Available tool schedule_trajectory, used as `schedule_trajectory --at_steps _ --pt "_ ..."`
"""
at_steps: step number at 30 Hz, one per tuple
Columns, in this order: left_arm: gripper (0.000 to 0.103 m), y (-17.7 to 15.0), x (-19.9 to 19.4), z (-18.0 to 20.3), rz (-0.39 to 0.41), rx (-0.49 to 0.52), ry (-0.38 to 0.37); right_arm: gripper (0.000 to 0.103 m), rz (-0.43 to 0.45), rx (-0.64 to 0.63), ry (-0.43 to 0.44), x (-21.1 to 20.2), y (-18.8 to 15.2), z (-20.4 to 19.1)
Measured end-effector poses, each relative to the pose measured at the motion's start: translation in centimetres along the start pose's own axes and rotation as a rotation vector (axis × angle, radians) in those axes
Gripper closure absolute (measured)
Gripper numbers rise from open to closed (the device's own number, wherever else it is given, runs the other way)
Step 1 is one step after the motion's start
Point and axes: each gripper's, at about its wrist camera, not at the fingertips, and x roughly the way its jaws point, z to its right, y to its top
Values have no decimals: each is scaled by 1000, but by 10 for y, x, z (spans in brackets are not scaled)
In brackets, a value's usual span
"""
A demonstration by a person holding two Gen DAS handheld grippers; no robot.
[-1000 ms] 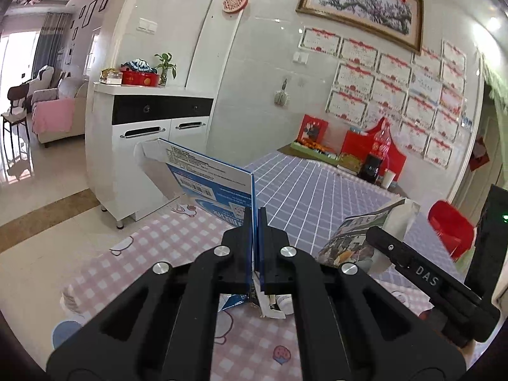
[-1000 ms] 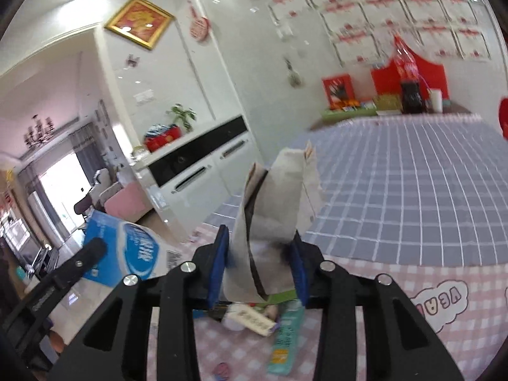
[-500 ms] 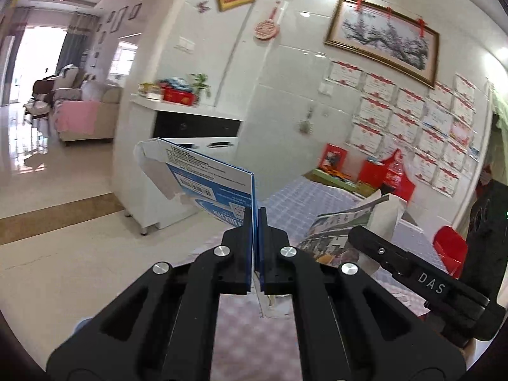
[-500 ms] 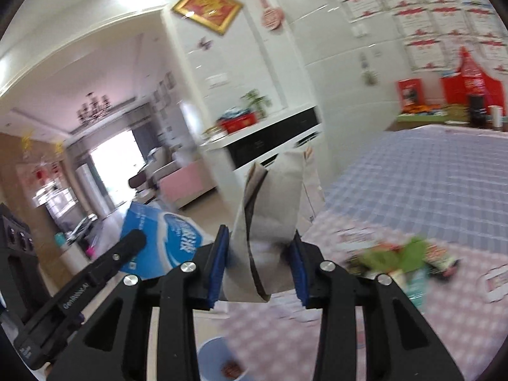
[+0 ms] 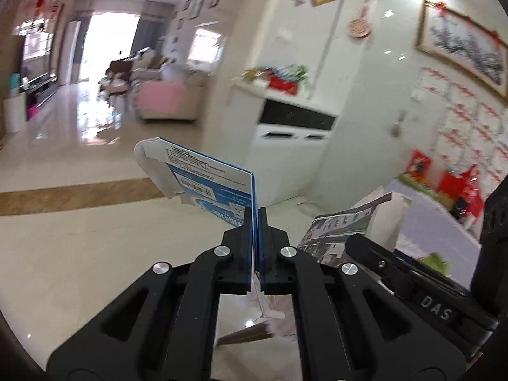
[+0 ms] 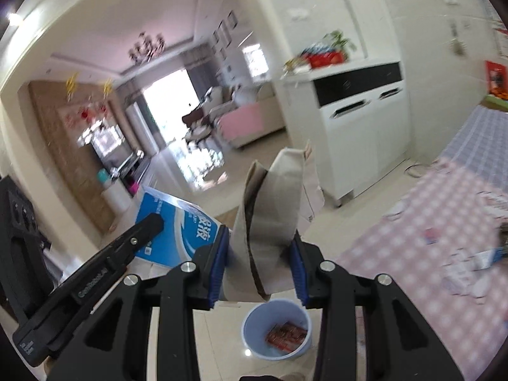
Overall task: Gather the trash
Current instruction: 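Carry both items to the blue bin and open the left tool over it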
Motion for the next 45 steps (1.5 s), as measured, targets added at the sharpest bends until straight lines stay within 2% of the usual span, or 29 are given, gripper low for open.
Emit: schedule_trajectory --at_steps 5,9,15,19,22,26,33,35,37,39,41,45 --pt "100 -16 38 -44 -123 -50 79 67 -96 -45 10 50 -20 -20" --pt "100 -31 71 -62 -214 -64 116 67 -151 -66 2 81 -34 -25" --pt "100 -49 115 -85 -335 -87 147 67 -208 -81 -23 113 -48 -22" --pt "99 -55 139 -98 -398 -148 155 67 -229 -74 -31 133 -52 -17" --pt "99 -63 154 -108 -463 -154 207 67 -248 -70 -36 145 -53 -14" --pt "99 -70 159 -121 -508 -179 239 67 -270 -70 -36 155 -62 -16" --pt "99 -73 149 -128 -520 -187 251 67 -296 -81 -28 166 -69 -23" --pt "92 -71 148 -127 -515 -189 249 67 -301 -84 -25 169 -69 -25" --pt "59 -68 145 -124 -499 -199 246 67 -304 -88 -23 171 -68 -25" --pt "58 -66 138 -120 -466 -179 253 67 -306 -91 -21 175 -65 -26" --pt "56 -64 136 -115 -466 -143 277 67 -309 -90 -19 177 -65 -27" --pt "45 -56 131 -116 -442 -151 282 67 -313 -92 -13 182 -62 -27"
